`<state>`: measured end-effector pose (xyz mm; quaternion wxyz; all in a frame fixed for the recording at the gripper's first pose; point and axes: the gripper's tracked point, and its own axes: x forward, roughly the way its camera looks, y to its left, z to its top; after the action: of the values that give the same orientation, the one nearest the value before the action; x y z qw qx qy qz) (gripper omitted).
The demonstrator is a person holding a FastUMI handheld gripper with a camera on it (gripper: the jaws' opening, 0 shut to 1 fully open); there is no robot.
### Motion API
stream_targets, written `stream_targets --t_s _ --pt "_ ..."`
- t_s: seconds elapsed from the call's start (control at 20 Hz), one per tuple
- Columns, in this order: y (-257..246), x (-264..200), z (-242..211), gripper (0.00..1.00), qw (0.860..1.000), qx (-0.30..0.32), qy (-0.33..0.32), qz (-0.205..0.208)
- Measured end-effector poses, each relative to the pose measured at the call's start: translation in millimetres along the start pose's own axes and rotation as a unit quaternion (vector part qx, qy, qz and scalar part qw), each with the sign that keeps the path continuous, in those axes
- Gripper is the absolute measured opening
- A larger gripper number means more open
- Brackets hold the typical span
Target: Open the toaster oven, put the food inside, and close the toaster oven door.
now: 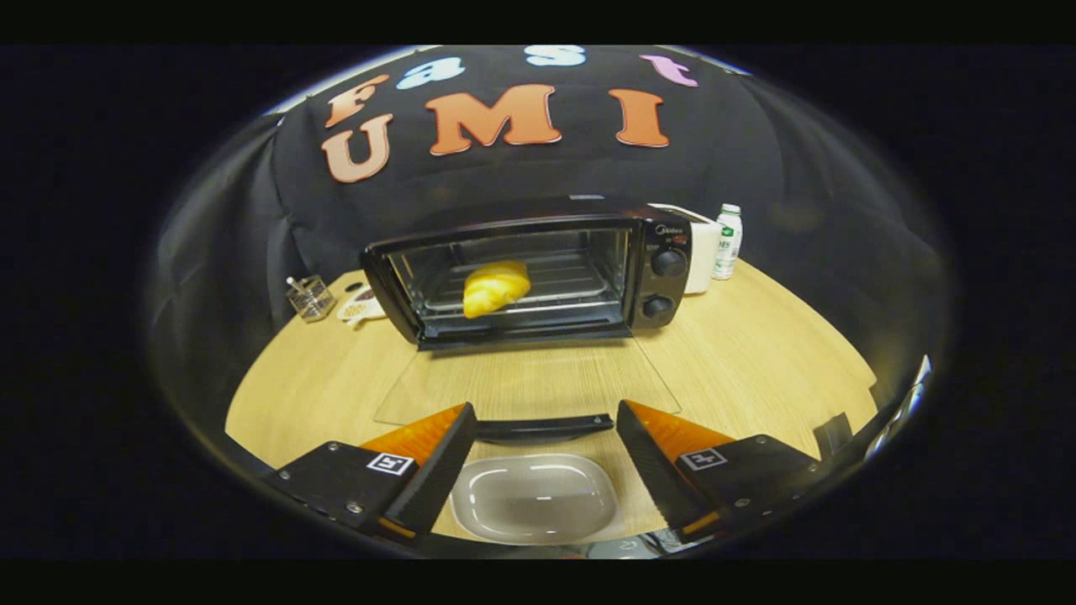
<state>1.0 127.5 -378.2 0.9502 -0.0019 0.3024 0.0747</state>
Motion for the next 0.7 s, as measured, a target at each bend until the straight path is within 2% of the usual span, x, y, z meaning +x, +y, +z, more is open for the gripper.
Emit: stream_targets --t_s 0.35,0.7 --pt "14 20 -42 0.99 0.998 -0.039 0.049 -0.012" --pt "20 38 -59 1.00 0.996 -0.047 0.070 -0.018"
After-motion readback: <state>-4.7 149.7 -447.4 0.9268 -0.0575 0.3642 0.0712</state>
